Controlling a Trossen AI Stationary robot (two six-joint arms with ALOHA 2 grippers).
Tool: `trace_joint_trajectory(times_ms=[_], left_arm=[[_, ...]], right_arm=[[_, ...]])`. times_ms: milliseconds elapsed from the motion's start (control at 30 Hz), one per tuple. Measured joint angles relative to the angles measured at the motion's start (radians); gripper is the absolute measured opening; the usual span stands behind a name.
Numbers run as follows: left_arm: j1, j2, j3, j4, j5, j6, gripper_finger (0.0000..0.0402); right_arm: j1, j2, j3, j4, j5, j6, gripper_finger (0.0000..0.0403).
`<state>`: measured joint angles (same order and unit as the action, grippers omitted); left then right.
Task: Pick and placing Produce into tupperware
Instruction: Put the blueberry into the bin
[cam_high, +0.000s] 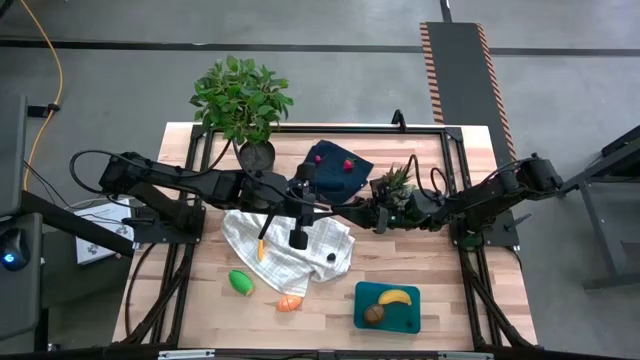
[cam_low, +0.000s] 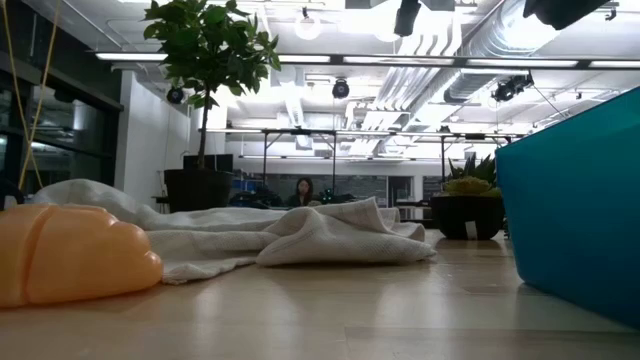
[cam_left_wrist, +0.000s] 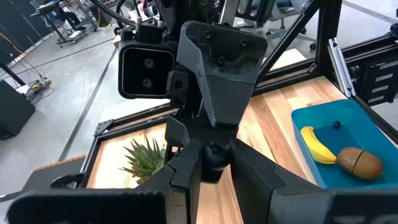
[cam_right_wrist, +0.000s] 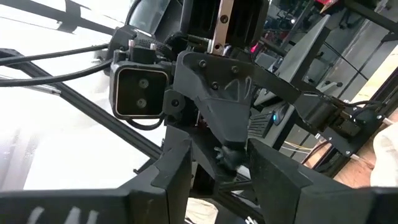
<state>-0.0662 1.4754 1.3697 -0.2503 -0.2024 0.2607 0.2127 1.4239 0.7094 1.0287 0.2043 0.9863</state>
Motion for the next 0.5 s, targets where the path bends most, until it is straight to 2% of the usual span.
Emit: trace_joint_trajectory(times_ms=[200, 500], left_arm=[[0.0, 0.0, 0.0, 0.0, 0.0, 0.0, 0.0072], [0.0, 0.0, 0.0, 0.005, 0.0, 0.003, 0.0072]], right_arm=[[0.009, 0.0, -0.076, 0.181, 0.058, -0.001, 0.0146], [0.011, -0.001, -0.076, 0.141, 0.054, 0.027, 0.0146]])
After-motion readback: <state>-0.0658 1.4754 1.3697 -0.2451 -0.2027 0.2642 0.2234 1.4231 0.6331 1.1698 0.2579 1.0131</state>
